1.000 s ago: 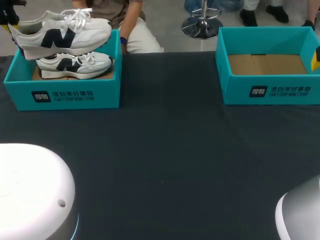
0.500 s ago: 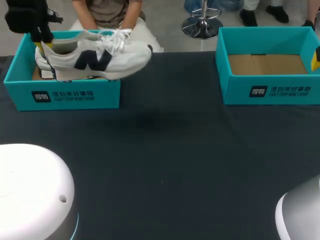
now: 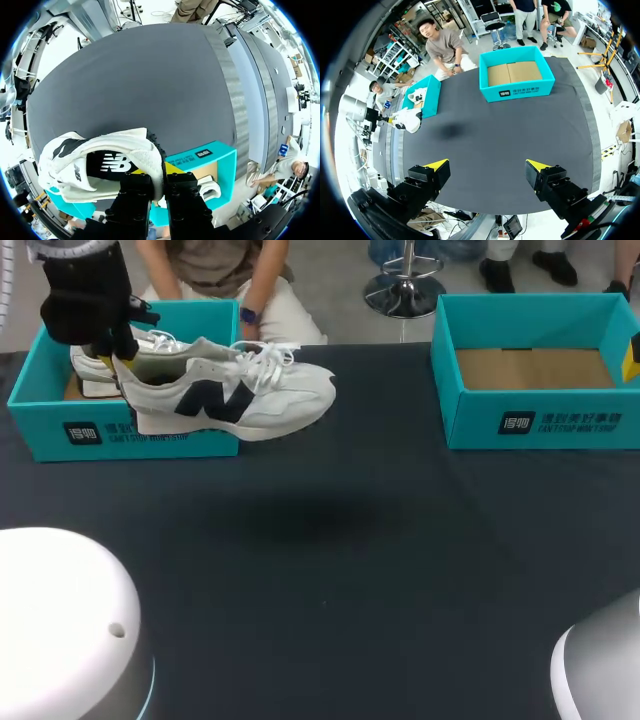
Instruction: Take the shoe out of the shoebox, open the shoe tongue, remove and reinsert the insole, then place the shoe into the shoebox
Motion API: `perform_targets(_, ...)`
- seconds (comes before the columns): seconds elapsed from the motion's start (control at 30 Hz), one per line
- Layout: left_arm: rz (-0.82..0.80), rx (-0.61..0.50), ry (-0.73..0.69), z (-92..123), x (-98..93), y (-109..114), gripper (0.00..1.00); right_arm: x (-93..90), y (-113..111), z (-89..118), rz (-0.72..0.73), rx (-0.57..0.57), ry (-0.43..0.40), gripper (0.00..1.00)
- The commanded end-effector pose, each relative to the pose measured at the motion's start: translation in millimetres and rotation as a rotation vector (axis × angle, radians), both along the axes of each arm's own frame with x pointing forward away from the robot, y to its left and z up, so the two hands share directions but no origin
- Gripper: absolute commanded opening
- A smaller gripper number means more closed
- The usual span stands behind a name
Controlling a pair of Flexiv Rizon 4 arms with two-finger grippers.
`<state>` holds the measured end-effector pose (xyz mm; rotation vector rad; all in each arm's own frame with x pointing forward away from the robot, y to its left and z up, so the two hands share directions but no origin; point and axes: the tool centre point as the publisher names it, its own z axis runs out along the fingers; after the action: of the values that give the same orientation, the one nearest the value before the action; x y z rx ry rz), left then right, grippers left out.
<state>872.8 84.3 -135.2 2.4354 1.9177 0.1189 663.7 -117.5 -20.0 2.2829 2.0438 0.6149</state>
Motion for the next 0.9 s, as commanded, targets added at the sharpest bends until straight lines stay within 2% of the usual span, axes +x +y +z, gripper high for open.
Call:
perform_targets(0.03,-0.001,-0.004,-0.011,0.3,-2.4,1.7,0.00,2.4,0.6,1.8,0.001,-0.002,0.007,1.00)
perform_targets(0.37,-0.001,-0.004,-0.011,0.3,-2.4,1.7,0.00,2.4,0.6,1.8,0.001,-0.002,0.007,1.00)
perform_targets(0.9,-0.025,0.000,0.066,-27.2,-71.2,-108.8,0.00,2.4,0.6,1.8,0.001,-0.002,0.007,1.00)
